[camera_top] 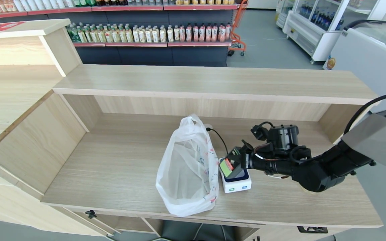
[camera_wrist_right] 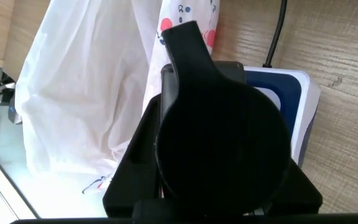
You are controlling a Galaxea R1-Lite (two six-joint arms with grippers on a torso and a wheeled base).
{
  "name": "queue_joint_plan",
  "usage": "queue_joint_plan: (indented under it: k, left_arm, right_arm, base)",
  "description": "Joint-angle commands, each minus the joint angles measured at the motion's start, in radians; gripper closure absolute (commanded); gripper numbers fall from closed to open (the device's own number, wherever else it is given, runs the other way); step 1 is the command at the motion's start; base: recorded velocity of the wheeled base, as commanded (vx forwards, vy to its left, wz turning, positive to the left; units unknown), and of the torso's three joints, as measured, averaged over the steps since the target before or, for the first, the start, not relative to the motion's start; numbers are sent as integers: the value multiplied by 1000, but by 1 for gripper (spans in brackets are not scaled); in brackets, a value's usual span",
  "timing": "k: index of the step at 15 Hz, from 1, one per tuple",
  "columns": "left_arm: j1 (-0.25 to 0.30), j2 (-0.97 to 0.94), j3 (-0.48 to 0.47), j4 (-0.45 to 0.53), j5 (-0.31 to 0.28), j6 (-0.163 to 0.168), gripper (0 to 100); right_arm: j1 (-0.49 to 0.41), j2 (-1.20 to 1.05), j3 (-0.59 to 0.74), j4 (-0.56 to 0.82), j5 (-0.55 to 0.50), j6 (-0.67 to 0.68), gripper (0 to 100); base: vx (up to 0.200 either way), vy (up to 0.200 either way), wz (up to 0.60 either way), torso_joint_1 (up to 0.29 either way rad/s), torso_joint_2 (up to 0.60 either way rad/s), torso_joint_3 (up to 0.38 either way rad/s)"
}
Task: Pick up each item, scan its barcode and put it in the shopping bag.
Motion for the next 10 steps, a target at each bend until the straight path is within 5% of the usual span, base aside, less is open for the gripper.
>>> queue_joint_plan:
  k: [1, 10]
  left_arm:
    - [0, 1, 0, -2, -1, 0, 0]
    - [0, 1, 0, 0, -1, 0, 0]
  right_arm:
    - [-16, -77, 15, 4, 1, -1, 100]
    - [-36, -432, 179, 4, -83, -287, 100]
  base:
    - [0, 0, 0, 0, 0, 0]
    - [0, 0, 0, 0, 0, 0]
